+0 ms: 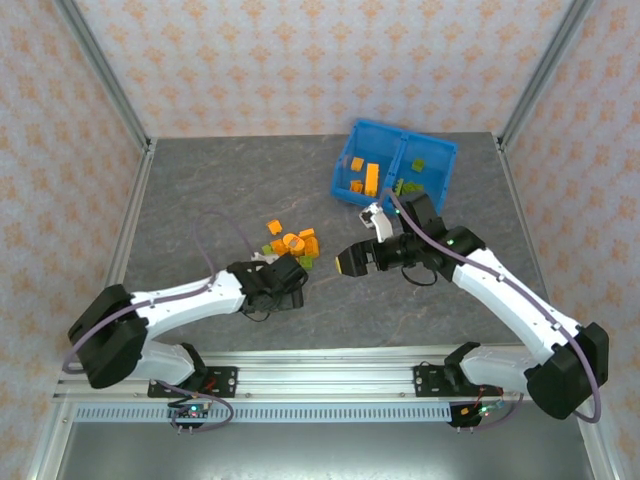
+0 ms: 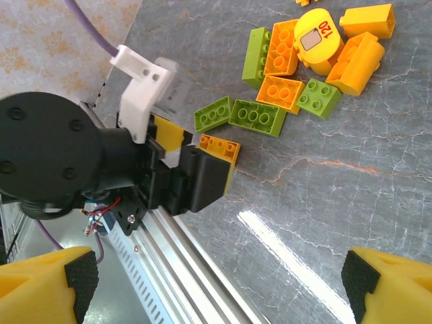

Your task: Sort the legos into containers by color

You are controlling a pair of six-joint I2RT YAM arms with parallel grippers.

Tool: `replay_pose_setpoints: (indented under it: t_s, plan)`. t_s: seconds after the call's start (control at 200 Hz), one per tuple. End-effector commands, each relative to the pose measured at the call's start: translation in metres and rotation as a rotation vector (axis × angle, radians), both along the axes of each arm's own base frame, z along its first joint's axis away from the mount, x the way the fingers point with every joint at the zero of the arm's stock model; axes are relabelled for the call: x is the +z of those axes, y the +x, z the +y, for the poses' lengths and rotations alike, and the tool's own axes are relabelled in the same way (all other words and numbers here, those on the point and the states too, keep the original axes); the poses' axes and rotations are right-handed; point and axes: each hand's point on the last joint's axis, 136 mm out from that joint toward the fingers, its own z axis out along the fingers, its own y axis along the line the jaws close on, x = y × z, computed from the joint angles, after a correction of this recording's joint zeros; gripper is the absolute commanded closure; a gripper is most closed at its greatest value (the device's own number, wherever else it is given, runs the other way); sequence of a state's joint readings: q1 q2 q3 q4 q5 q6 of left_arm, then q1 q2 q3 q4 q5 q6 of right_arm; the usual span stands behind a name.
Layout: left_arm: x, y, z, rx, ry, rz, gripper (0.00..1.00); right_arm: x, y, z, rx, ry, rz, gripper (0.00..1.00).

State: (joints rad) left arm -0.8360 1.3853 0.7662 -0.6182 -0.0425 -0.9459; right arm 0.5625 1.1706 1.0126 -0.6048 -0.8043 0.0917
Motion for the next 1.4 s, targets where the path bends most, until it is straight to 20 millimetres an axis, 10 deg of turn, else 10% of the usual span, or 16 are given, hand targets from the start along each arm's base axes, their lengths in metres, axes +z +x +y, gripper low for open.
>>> replay_pose_setpoints:
  t_s: [0.0, 0.34, 0.601, 0.811, 1.036, 1.396]
  plan:
    - [-0.012, 0.010, -0.009, 0.016, -0.020, -0.025, 0.10, -0.001, -0.001, 0.003, 0.023, 0.002, -0.009, 0.05]
    - [-0.029, 0.004, 0.016, 0.088, 0.044, -0.042, 0.14, -0.014, 0.006, 0.006, 0.011, -0.027, 0.026, 0.05]
    - [-0.037, 0.001, 0.009, 0.083, 0.020, -0.013, 0.37, -0.013, 0.011, 0.005, -0.009, -0.053, 0.024, 0.06]
    - [-0.012, 0.008, 0.005, 0.069, -0.022, -0.076, 0.45, -0.005, 0.016, 0.004, -0.042, -0.026, -0.015, 0.06]
    - [0.071, 0.064, -0.030, -0.076, -0.042, -0.289, 0.47, 0.017, 0.029, -0.010, -0.146, -0.016, -0.157, 0.06]
    - [0.154, 0.224, -0.113, -0.191, -0.076, -0.561, 0.49, 0.043, 0.058, -0.068, -0.516, -0.081, -0.363, 0.04]
